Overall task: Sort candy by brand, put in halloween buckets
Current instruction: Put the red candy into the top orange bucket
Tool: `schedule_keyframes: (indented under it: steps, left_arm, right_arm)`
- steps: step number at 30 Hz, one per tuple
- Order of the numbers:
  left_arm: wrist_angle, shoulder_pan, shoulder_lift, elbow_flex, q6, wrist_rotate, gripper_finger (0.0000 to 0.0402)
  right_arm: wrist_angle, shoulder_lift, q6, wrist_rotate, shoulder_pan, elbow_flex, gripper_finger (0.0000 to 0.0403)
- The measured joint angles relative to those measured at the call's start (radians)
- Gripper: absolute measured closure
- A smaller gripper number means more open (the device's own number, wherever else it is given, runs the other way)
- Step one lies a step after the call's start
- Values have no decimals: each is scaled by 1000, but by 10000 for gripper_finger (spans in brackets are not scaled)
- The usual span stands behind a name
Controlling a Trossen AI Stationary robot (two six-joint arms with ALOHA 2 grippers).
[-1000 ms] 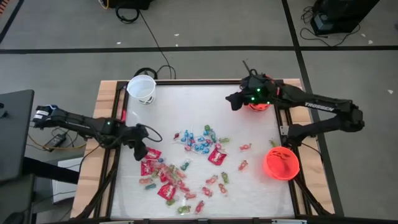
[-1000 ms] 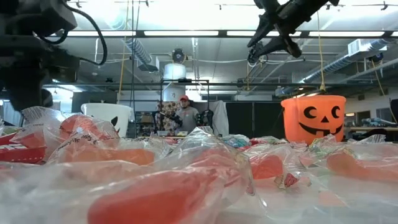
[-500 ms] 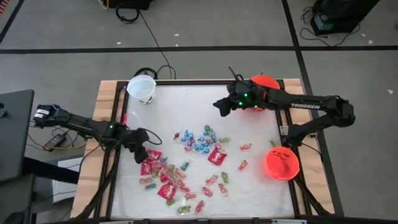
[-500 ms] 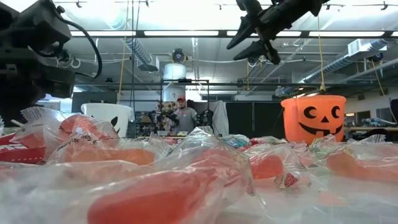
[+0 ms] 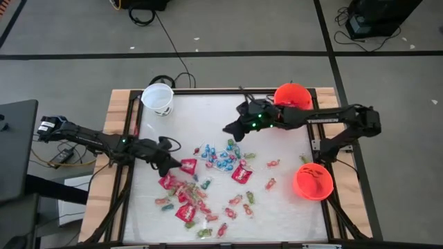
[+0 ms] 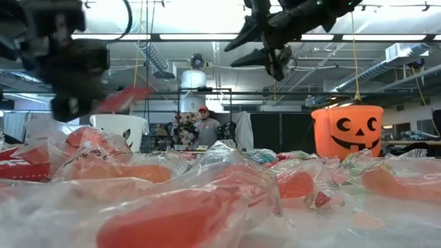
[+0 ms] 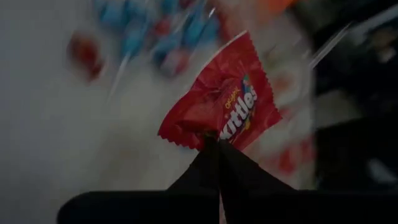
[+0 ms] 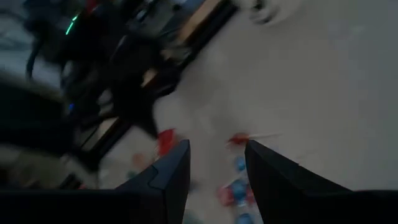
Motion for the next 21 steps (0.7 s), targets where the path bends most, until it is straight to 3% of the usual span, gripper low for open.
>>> schedule_keyframes:
  steps: [4,11,16,21]
  left_arm:
    - [108,0,0,0,6,-114,400]
    - [124,1,1,0,-7,-310,400]
    - [170,1,1,0,-5,-356,401]
    - [240,-1,1,1,24,-356,401]
  right_arm:
    - [104,54,63,-46,38,0,232]
    - [304,134,237,-66,79,0,186]
    - [354,191,267,-61,94,0,167]
    - [362,216,290,-41,93,-1,180]
